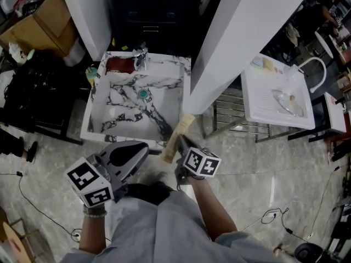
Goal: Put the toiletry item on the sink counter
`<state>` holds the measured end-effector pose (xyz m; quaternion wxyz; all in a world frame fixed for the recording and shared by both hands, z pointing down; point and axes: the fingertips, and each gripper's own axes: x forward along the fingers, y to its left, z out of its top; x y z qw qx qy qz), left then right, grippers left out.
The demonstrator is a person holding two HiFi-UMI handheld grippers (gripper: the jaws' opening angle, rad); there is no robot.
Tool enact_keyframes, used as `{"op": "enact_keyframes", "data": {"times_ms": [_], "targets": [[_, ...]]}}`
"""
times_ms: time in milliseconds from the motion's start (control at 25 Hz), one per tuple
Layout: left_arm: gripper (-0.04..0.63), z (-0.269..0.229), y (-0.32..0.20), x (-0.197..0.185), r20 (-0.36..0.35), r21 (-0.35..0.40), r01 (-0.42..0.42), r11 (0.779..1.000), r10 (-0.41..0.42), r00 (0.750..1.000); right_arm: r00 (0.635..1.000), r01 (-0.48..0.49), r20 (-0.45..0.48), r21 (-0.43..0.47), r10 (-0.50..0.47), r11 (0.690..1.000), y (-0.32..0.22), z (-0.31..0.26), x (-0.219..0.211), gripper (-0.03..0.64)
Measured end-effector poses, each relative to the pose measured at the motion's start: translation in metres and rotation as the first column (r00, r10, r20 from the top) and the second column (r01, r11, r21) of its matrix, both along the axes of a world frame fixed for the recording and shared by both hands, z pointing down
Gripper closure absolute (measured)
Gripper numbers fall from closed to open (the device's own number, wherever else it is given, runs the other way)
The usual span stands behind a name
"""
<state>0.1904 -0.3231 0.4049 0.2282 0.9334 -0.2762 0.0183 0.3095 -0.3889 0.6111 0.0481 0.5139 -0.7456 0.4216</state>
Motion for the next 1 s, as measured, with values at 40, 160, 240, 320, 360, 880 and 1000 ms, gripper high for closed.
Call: {"op": "enact_keyframes", "data": {"times_ms": [40,160,240,320,360,880,1000], "targets": [[0.578,0.000,0.000,0.000,0.001,0.000,-0.001,1.000,0.001,1.000,1.000,0.000,-0.005,0.002,0.000,1.000,-0.001,0.000,0.000,0.592],[0.578,-0.002,0.000,0.001,0.003,-0.001,-0.003,1.000,0.003,1.000,0.999,0.010,-0.034,0.011,-0.010,1.000,-0.003,-0.002,0.001,0.591],[0.578,-0.003,0.000,0.001,0.003,0.000,-0.004,1.000,0.004,1.000,0.998,0.016,-0.058,0.019,-0.015,1.000,-0.003,-0.002,0.002,0.584],[0.579,-0.003,0.000,0.000,0.003,0.001,-0.006,1.000,0.006,1.000,0.997,0.017,-0.072,0.025,-0.016,1.000,-0.003,-0.002,0.002,0.575],[0.578,-0.002,0.000,0.000,0.002,0.000,-0.006,1.000,0.006,1.000,0.997,0.018,-0.073,0.026,-0.016,0.999,-0.003,-0.002,0.002,0.565],[0.578,0.000,-0.001,0.000,-0.001,-0.006,-0.010,1.000,0.010,1.000,0.997,-0.008,-0.073,0.034,0.011,0.999,-0.001,-0.005,0.011,0.506],[0.580,0.000,-0.001,0.002,0.004,-0.001,-0.012,1.000,0.012,1.000,0.997,-0.020,-0.075,0.048,0.024,0.999,0.000,-0.011,0.015,0.506]]}}
